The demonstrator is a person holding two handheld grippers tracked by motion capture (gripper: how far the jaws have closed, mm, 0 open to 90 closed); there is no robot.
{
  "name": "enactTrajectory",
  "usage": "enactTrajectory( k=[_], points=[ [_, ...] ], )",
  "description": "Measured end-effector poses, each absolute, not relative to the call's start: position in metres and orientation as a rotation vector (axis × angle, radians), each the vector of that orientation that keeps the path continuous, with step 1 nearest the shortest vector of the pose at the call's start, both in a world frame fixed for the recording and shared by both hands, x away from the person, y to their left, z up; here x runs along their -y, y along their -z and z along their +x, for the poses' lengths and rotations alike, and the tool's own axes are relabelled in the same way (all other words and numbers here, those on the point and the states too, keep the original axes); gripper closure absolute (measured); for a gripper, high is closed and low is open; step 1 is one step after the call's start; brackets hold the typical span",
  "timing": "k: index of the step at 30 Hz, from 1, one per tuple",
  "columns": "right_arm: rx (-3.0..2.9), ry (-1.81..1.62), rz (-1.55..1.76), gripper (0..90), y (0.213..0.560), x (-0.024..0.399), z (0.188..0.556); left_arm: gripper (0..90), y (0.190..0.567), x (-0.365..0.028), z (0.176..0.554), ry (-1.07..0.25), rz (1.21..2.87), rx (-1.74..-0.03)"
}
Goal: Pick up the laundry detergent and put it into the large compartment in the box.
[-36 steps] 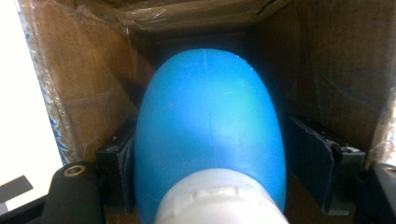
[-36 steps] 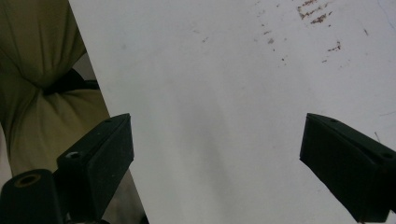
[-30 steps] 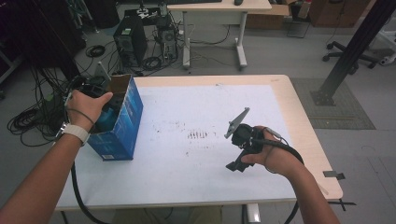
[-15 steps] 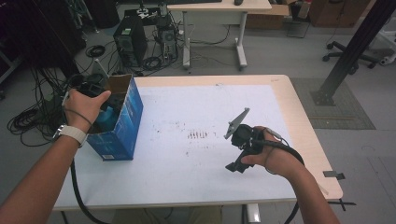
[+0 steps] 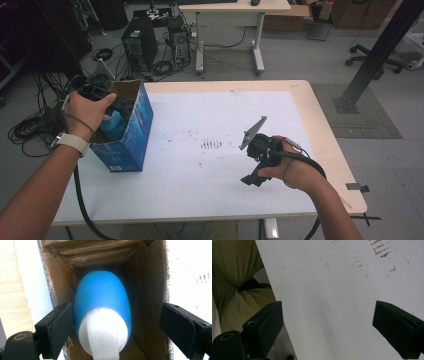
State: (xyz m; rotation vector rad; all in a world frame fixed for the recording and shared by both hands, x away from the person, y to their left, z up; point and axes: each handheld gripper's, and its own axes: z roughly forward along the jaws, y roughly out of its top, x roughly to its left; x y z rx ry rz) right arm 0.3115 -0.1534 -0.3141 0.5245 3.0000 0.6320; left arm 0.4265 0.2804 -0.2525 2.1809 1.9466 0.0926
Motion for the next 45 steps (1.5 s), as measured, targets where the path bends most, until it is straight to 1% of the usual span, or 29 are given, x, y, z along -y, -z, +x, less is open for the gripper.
enactTrajectory(
  k=[9, 17, 34, 45],
  points=[
    [-2.995, -0.63, 0.525, 9.7, 0.312, 0.153, 0.309, 12.0, 0.243, -0.282, 0.423, -0.116, 2.173, -1.919],
    [-2.994, -0.628, 0.521, 9.7, 0.309, 0.153, 0.308, 11.2, 0.226, -0.282, 0.42, -0.169, 2.197, -1.842],
    [-2.991, -0.625, 0.52, 9.7, 0.307, 0.152, 0.306, 11.2, 0.19, -0.282, 0.411, -0.208, 2.228, -1.752],
    [-2.993, -0.62, 0.511, 9.7, 0.306, 0.15, 0.306, 11.2, 0.176, -0.282, 0.407, -0.184, 2.244, -1.679]
  ],
)
